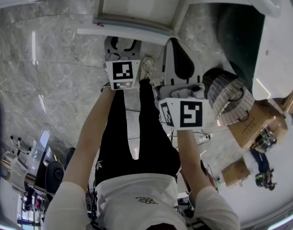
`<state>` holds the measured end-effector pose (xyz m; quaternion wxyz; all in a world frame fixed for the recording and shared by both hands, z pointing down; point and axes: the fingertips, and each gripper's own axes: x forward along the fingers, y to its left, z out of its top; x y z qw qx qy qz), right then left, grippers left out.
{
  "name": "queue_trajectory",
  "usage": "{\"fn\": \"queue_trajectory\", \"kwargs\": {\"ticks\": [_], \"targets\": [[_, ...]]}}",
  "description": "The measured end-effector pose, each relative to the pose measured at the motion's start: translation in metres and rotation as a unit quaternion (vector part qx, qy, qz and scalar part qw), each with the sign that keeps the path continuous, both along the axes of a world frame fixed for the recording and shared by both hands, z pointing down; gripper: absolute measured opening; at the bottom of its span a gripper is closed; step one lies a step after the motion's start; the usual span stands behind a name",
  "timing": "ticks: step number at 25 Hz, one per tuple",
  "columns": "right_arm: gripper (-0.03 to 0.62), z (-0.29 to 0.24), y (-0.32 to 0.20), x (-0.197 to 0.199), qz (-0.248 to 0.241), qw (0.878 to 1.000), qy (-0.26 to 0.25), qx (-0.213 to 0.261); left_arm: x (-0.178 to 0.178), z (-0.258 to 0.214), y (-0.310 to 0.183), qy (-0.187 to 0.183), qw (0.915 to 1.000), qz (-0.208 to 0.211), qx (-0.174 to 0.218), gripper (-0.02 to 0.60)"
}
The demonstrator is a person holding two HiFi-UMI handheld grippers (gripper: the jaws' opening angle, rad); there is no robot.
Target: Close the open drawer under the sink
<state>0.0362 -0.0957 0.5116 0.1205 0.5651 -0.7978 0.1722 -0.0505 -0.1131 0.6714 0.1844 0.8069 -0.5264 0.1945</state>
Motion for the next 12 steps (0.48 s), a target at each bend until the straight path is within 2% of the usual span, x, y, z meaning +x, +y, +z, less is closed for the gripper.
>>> {"fn": "queue_trajectory", "kwargs": {"ticks": [4, 8, 9, 12], "targets": [[0.029, 0.0011, 0.0000, 0.0000, -0.004, 1.000, -0.004, -0.002, -0.0056, 0.0008, -0.0027, -0.014, 0.9997, -0.020, 0.004, 0.210], [0.029, 0.0041, 0.0011, -0.0009, -0.009, 1.000, -0.004, -0.005, -0.0036, 0.0013, -0.0019, -0.018, 0.9997, -0.016, 0.000, 0.196], [0.029, 0.0050, 0.0016, -0.0004, -0.009, 1.000, -0.003, -0.005, -0.0016, 0.0017, -0.0016, -0.019, 0.9998, -0.012, 0.002, 0.149], [0.029, 0.0067, 0.0034, 0.0020, -0.006, 1.000, -0.005, -0.008, 0.0004, 0.0010, -0.0005, -0.015, 0.9998, -0.014, 0.003, 0.150]]}}
